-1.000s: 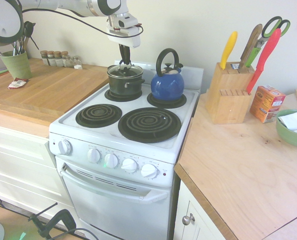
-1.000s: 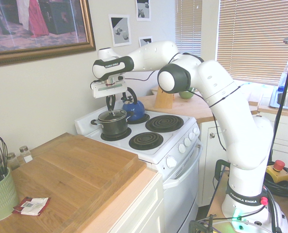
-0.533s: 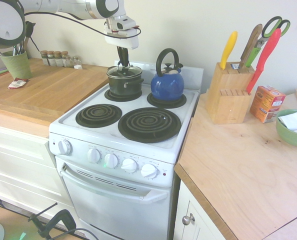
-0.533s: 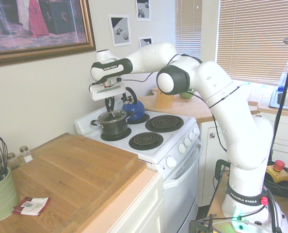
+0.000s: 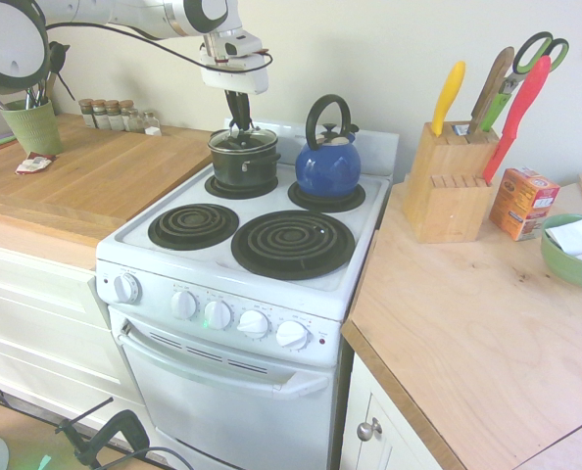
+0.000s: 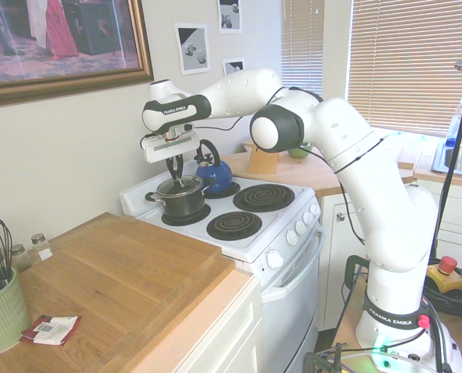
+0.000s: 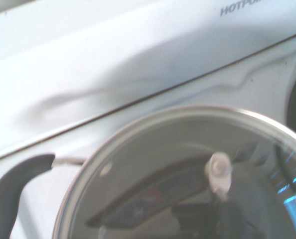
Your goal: Cover the lid of the pot
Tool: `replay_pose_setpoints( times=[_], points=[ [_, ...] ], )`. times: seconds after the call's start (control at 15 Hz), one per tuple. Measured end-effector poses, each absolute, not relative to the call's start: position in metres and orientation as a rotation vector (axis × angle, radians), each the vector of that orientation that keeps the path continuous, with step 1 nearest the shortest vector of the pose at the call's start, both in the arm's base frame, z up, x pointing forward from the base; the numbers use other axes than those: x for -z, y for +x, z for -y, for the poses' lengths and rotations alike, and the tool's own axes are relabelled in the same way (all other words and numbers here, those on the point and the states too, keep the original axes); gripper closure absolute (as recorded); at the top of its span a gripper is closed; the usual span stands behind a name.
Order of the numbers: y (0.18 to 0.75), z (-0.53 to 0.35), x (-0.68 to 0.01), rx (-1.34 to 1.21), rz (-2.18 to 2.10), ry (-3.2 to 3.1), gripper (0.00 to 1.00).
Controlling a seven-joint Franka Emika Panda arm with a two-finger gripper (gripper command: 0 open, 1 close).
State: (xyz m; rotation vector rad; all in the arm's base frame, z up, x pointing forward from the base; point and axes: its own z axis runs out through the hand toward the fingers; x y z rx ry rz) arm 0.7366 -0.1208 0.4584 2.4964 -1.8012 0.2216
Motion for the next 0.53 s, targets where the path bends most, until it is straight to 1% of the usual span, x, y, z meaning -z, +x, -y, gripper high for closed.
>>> replay_pose_setpoints(
  times=[0.13,0.27,0.53],
  points=[
    [0.734,0.113,-0.462,-0.2,1.797,2.49,0.0],
    [0.729,0.101,-0.48,-0.202,1.8,2.485,0.0],
    [0.698,0.061,-0.57,-0.307,1.798,2.501,0.0]
  ],
)
